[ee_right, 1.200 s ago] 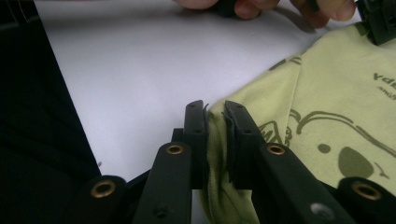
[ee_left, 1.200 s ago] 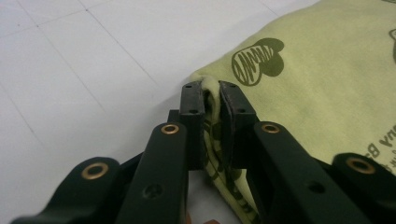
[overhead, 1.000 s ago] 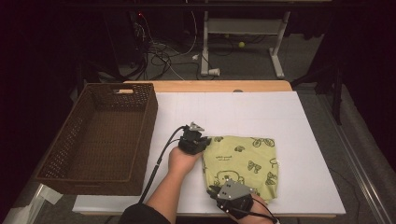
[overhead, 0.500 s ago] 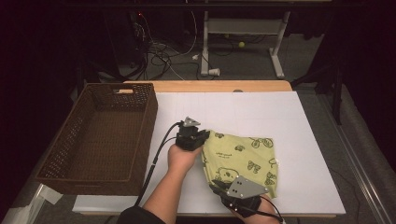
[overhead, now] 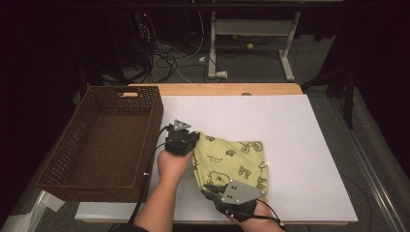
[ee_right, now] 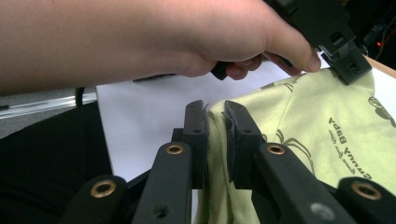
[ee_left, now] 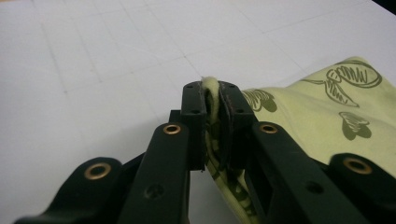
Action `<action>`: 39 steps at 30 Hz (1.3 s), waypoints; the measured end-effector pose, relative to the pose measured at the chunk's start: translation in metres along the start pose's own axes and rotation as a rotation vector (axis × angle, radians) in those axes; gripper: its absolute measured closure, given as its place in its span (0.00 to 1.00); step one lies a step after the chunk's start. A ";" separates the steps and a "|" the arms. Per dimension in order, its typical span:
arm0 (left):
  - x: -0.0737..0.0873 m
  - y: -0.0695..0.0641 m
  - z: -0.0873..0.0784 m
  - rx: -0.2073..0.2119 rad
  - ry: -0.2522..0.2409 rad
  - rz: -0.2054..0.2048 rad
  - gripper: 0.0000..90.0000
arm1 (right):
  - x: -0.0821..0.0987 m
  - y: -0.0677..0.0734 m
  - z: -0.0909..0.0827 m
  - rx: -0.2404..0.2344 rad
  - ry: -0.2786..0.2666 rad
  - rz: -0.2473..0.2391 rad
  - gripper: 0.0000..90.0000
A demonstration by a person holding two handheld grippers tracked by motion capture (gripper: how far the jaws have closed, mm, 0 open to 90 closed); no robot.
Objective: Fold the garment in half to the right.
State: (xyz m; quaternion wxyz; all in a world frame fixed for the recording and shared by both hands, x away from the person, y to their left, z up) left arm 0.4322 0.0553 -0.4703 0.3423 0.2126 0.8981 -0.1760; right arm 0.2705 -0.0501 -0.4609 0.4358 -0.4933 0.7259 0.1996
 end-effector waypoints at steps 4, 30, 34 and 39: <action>0.001 0.002 -0.001 -0.017 0.012 0.000 0.88 | 0.000 0.000 -0.001 0.001 -0.007 -0.003 0.91; -0.012 -0.023 0.013 0.010 0.001 0.055 0.88 | 0.021 -0.020 -0.030 0.115 -0.010 0.062 0.91; -0.015 -0.027 0.016 0.015 -0.004 0.066 0.88 | 0.024 -0.024 -0.033 0.129 -0.009 0.066 0.91; -0.022 -0.034 0.021 0.030 -0.008 0.084 0.88 | 0.027 -0.028 -0.038 0.146 -0.005 0.079 0.91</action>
Point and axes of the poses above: each handheld gripper's, and its own axes: z roughly forward along the jaws, x roughly out of its underside, y roughly to its left, the point moved 8 cm from there along z, roughly forward along the jaws, and after that the axes turned 7 degrees about y, right-handed, at the moved point
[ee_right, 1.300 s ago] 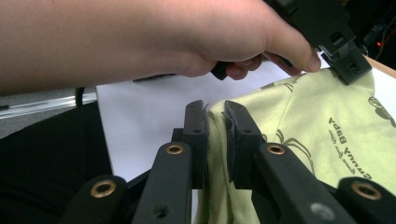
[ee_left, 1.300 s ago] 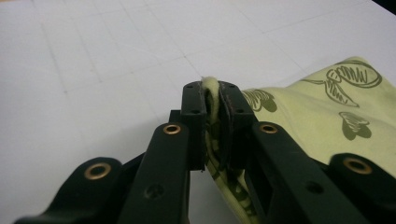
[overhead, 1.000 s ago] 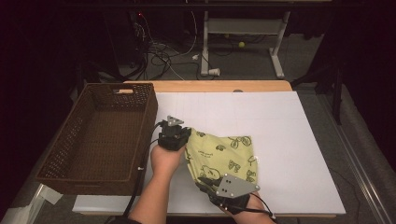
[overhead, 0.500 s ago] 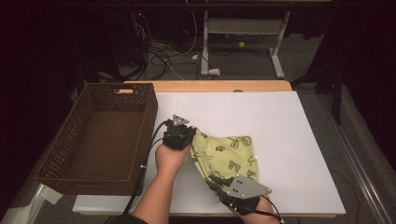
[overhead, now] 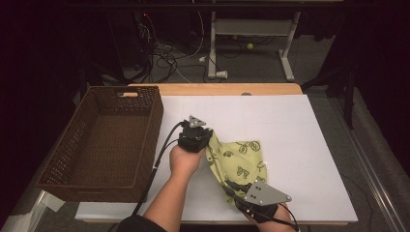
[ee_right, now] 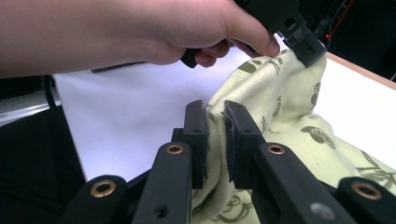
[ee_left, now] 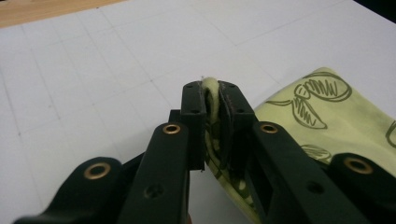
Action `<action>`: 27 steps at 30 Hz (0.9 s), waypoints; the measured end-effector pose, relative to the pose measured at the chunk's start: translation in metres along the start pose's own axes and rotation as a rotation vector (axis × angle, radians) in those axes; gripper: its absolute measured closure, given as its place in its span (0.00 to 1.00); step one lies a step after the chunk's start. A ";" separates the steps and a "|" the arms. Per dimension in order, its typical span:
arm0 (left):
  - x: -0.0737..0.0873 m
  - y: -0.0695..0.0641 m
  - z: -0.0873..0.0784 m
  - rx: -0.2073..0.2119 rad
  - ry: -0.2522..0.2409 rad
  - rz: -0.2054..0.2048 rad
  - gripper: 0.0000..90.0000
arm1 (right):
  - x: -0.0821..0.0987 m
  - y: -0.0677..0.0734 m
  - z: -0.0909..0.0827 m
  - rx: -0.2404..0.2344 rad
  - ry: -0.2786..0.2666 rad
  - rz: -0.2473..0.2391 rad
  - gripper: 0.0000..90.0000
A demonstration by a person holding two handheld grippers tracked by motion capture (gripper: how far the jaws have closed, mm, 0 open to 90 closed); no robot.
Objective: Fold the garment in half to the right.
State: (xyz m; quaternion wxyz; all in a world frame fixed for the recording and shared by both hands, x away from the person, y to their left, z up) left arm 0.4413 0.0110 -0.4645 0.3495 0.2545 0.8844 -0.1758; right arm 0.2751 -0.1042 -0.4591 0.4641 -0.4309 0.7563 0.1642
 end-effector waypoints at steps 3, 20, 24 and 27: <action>-0.004 -0.005 0.002 0.007 -0.009 0.013 0.88 | 0.002 -0.002 -0.002 0.003 0.004 0.008 0.91; -0.010 -0.017 0.006 0.037 -0.030 0.031 0.88 | 0.007 -0.009 -0.014 0.038 0.009 0.010 0.91; -0.013 -0.021 0.006 0.041 -0.037 0.051 0.88 | 0.010 -0.010 -0.017 0.039 0.015 0.007 0.91; -0.014 -0.023 0.009 0.050 -0.035 0.050 0.88 | 0.012 -0.011 -0.018 0.043 0.022 0.008 0.91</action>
Point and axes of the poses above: each handheld gripper's, and its own axes: z roughly forward along the jaws, x roughly out of its underside, y roughly to its left, the point moved 8 cm from there along z, roughly forward along the jaws, and after that the axes turned 7 degrees about y, right-handed, at the moved point
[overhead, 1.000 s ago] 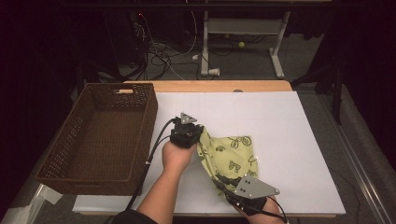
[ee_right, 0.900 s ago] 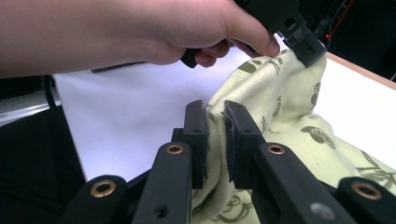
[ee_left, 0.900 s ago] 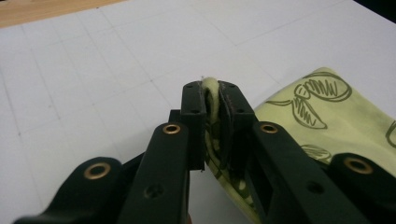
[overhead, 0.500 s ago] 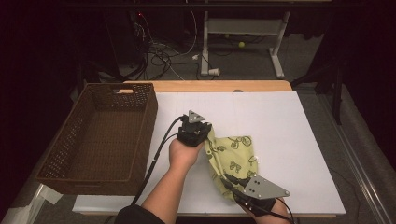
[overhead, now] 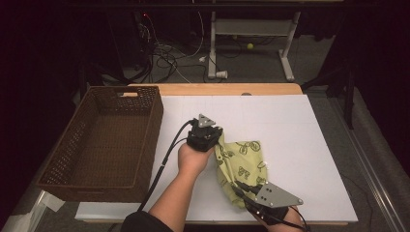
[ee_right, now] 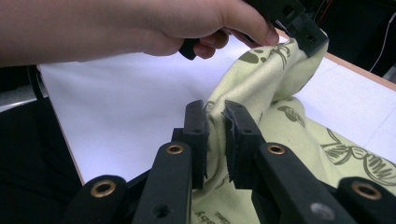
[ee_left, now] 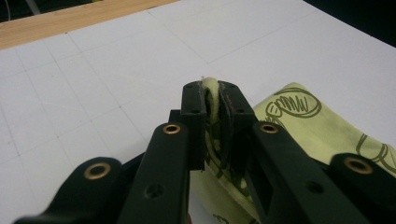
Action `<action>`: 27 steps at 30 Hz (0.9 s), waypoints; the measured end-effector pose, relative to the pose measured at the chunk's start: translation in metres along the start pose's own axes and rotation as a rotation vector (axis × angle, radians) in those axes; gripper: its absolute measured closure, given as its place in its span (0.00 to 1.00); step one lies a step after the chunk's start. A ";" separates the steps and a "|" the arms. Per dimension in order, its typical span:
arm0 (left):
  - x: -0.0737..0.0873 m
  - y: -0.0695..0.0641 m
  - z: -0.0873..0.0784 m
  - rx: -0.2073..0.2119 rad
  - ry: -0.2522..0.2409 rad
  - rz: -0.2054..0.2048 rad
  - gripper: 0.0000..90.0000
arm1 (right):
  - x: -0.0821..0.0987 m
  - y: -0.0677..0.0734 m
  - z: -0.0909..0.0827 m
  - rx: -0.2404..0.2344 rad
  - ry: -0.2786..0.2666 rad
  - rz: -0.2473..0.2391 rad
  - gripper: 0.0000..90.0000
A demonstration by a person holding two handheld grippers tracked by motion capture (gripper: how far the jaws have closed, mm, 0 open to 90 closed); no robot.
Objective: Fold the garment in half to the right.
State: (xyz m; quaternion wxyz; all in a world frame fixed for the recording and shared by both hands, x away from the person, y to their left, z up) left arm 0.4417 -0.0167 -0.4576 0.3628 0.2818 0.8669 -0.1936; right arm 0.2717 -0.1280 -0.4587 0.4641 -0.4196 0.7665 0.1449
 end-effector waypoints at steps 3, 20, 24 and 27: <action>-0.002 -0.002 0.001 0.006 0.000 0.001 0.88 | 0.003 -0.002 -0.002 0.003 0.008 0.006 0.91; -0.027 -0.045 0.019 0.024 0.019 0.109 0.88 | 0.033 -0.018 -0.033 0.037 0.038 0.034 0.91; -0.031 -0.058 0.029 0.043 0.022 0.124 0.88 | 0.041 -0.022 -0.036 0.037 0.055 0.050 0.91; -0.030 -0.065 0.037 0.049 0.031 0.136 0.88 | 0.049 -0.024 -0.038 0.038 0.075 0.048 0.91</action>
Point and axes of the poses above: each handheld gripper's, and its own axes: z roughly forward along the jaws, x roughly out of its underside, y roughly to its left, the point moved 8 cm from there along z, roughly forward along the jaws, and after that the axes turned 7 degrees about y, right-handed, at the moved point
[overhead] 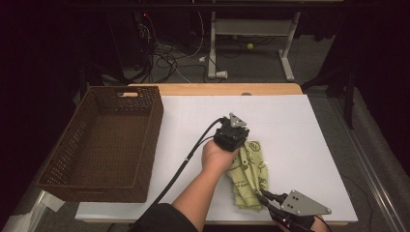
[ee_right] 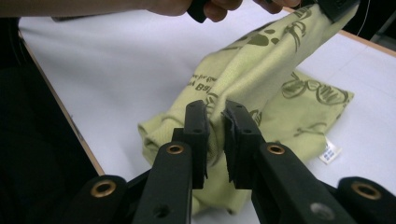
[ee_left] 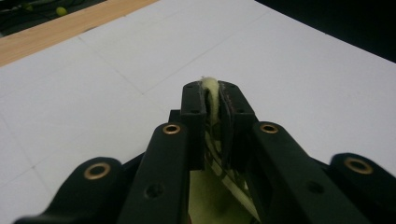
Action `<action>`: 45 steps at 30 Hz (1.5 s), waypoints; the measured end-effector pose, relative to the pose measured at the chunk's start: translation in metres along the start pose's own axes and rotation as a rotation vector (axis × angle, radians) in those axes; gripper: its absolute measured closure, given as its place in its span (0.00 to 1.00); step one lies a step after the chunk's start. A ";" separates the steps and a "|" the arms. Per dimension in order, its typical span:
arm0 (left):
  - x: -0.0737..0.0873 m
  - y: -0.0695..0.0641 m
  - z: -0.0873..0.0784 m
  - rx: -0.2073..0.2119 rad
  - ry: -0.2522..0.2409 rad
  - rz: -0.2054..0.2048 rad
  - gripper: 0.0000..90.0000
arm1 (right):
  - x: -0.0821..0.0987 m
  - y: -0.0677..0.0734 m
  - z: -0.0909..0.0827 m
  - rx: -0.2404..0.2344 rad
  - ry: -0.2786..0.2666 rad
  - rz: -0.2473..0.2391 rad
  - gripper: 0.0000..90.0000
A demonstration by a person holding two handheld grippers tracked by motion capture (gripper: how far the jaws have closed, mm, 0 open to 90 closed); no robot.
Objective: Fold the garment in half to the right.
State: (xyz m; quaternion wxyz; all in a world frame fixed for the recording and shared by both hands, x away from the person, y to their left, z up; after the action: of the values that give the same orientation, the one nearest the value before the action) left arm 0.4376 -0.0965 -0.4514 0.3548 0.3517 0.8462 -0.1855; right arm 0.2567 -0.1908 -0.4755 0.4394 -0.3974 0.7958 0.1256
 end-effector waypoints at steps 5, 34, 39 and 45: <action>0.004 -0.003 0.012 0.019 0.018 -0.016 0.87 | 0.009 -0.003 0.003 -0.003 0.029 0.003 0.91; 0.016 0.006 -0.005 0.042 -0.005 -0.040 0.50 | 0.025 -0.005 0.014 -0.006 0.113 -0.006 0.91; 0.038 0.010 -0.021 0.073 0.007 -0.022 0.63 | 0.025 -0.004 0.014 -0.005 0.116 -0.003 0.91; 0.064 -0.023 -0.037 0.154 0.013 0.097 0.88 | 0.025 -0.004 0.015 -0.005 0.121 -0.003 0.91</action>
State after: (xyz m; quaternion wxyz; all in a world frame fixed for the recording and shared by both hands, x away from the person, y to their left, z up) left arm 0.3715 -0.0613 -0.4718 0.3299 0.4197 0.8136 -0.2302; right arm 0.2610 -0.1983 -0.5031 0.3900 -0.4065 0.8199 0.1026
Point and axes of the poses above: each handheld gripper's, and its own axes: z roughly forward along the jaws, x roughly out of its underside, y roughly to its left, the point moved 8 cm from there along z, roughly forward along the jaws, and after that the axes turned 7 degrees about y, right-handed, at the moved point
